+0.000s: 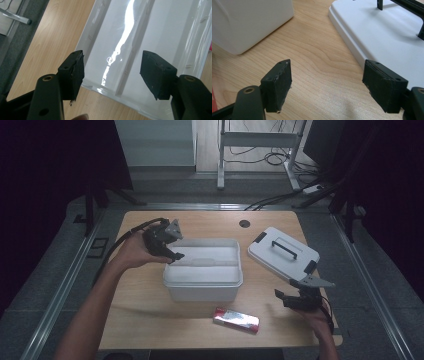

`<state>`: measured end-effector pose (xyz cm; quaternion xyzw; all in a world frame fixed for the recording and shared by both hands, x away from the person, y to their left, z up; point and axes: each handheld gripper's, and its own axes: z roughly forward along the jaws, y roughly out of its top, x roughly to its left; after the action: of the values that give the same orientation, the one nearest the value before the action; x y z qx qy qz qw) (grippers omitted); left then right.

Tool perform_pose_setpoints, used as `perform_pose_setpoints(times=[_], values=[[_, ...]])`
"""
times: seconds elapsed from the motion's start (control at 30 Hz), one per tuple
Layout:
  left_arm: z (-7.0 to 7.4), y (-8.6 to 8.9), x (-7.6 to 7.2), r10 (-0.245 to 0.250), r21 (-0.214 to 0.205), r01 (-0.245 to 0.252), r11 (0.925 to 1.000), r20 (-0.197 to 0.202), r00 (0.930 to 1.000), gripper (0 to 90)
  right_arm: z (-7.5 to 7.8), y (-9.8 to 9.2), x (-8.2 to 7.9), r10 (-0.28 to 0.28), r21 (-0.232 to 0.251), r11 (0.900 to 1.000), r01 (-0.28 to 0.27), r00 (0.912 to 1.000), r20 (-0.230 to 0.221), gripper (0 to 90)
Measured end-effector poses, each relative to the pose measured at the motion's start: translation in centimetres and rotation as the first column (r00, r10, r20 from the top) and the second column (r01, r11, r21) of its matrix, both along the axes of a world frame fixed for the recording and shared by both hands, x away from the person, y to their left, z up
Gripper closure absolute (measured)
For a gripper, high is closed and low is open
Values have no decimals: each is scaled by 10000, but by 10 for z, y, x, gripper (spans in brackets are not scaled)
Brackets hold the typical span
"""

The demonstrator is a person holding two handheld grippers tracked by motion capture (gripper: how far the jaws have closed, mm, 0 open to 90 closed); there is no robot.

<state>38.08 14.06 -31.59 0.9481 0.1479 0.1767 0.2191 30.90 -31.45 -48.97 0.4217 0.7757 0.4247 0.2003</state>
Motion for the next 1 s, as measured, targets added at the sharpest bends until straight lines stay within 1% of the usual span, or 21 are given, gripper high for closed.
perform_pose_setpoints(times=[0.13,0.17,0.2,0.27,0.33,0.37,0.5,0.53,0.6,0.67,0.83,0.87,0.93,0.97,1.0], values=[[2,-4,1,-105,34,104,9999,26,9999,362,0,0,0,4,-10,10000,-4,10000,-13,230],[2,-5,1,-108,-12,108,9999,-15,9999,362,-1,0,0,12,-20,10000,-12,10000,-21,230],[2,-8,2,-155,127,155,9998,-20,9999,360,-1,0,0,20,-18,10000,-20,10000,-30,231],[2,-11,3,-245,165,247,9996,-100,9996,360,-1,1,0,24,-21,10000,-24,10000,-42,231],[2,-13,4,-254,194,256,9995,-97,9996,360,-1,1,0,17,-18,10000,-17,10000,-53,231],[2,-17,4,-334,196,337,9992,-172,9993,358,-1,1,0,27,-31,10000,-27,10000,-59,231],[2,-22,5,-451,311,457,9985,-198,9988,358,-1,1,0,35,-50,10000,-35,10000,-74,231],[1,-25,6,-557,246,564,9981,-271,9981,357,-1,1,0,38,-54,10000,-38,10000,-80,231],[1,-26,7,-560,276,569,9980,-324,9979,356,-2,1,0,40,-56,10000,-41,10000,-84,231],[-3,-30,8,-569,290,581,9979,-409,9975,356,-3,1,1,49,-81,10000,-50,9999,-115,231],[-7,-35,10,-651,284,664,9974,-458,9968,356,-3,1,1,37,-96,9999,-38,9999,-139,231],[-8,-38,10,-614,259,625,9977,-426,9972,356,-3,1,1,44,-85,10000,-45,9999,-137,231],[-9,-42,10,-734,400,753,9964,-476,9962,355,-3,1,1,43,-82,10000,-44,9999,-143,231],[-9,-42,10,-734,400,753,9964,-476,9962,355,-3,1,1,43,-82,10000,-44,9999,-143,231],[-9,-46,10,-757,472,779,9958,-464,9960,355,-4,2,1,52,-97,9999,-53,9999,-152,231]])
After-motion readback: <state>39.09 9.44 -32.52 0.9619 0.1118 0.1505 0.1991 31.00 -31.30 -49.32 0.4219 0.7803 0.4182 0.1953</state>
